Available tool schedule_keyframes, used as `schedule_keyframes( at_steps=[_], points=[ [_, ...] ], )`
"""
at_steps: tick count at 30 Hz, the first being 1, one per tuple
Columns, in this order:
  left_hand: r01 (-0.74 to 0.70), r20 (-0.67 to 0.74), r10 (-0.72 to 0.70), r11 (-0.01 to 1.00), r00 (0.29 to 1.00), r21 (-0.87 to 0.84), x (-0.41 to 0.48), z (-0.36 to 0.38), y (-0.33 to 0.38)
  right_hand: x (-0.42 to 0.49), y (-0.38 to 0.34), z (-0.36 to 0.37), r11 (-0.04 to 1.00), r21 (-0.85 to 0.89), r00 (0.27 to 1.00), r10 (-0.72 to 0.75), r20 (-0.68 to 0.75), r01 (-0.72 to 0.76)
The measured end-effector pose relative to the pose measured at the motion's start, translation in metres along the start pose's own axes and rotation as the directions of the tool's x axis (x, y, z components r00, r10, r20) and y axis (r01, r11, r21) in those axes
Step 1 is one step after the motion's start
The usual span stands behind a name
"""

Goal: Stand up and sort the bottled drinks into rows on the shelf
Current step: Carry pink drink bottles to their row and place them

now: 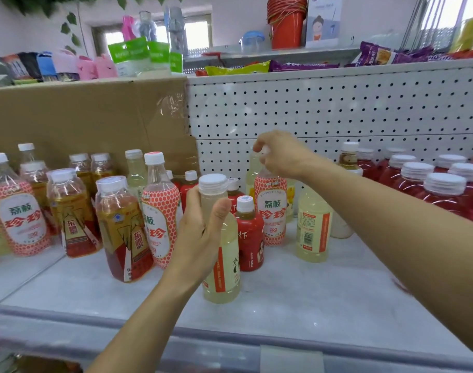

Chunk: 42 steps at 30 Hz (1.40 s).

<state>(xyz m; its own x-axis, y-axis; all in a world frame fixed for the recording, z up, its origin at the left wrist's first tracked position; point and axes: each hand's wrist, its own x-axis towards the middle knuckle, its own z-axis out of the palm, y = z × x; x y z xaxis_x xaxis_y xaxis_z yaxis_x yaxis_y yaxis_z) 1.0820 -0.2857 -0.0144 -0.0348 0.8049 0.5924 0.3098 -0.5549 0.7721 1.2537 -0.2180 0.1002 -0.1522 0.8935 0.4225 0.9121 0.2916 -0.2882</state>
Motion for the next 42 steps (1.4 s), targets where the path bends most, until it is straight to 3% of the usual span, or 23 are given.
schedule_keyframes(
  at_steps=[6, 12, 16, 21, 28, 32, 34, 38, 42],
  points=[
    [-0.057, 0.029, 0.06, 0.995, 0.998, -0.086, -0.013, 0.001, 0.015, -0.051, 0.008, -0.029, 0.997, 0.074, 0.994, -0.026, -0.109, 0.034],
    [-0.012, 0.192, 0.048, 0.983, 0.98, -0.185, -0.009, 0.036, 0.037, -0.091, 0.025, -0.068, 0.997, 0.073, 0.994, 0.011, -0.11, -0.003],
    [-0.026, 0.223, 0.028, 1.0, 0.974, -0.012, 0.02, 0.059, 0.05, -0.104, 0.041, -0.077, 0.998, 0.046, 0.996, 0.044, -0.075, -0.04],
    [0.032, 0.264, -0.095, 0.972, 0.96, 0.234, 0.086, 0.073, 0.056, -0.109, 0.056, -0.082, 0.997, -0.017, 0.994, 0.068, -0.08, -0.069],
    [0.098, 0.349, -0.22, 0.937, 0.911, 0.336, 0.138, 0.081, 0.021, -0.096, 0.056, -0.094, 0.984, -0.156, 0.984, 0.11, 0.137, -0.089],
    [0.164, 0.337, -0.249, 0.951, 0.908, 0.261, 0.141, 0.072, 0.002, -0.066, 0.053, -0.101, 0.99, -0.003, 0.974, 0.14, 0.18, -0.141],
    [0.161, 0.34, -0.237, 0.958, 0.91, 0.238, 0.14, 0.069, 0.0, -0.046, 0.053, -0.099, 0.986, -0.018, 0.965, 0.167, 0.204, -0.167],
    [0.138, 0.38, -0.212, 0.968, 0.9, 0.212, 0.135, 0.061, 0.003, -0.018, 0.049, -0.081, 0.973, -0.167, 0.859, 0.223, 0.461, -0.163],
    [0.13, 0.319, -0.206, 0.961, 0.925, 0.244, 0.131, 0.04, -0.006, -0.001, 0.052, -0.069, 0.973, -0.095, 0.823, 0.227, 0.52, -0.209]
  ],
)
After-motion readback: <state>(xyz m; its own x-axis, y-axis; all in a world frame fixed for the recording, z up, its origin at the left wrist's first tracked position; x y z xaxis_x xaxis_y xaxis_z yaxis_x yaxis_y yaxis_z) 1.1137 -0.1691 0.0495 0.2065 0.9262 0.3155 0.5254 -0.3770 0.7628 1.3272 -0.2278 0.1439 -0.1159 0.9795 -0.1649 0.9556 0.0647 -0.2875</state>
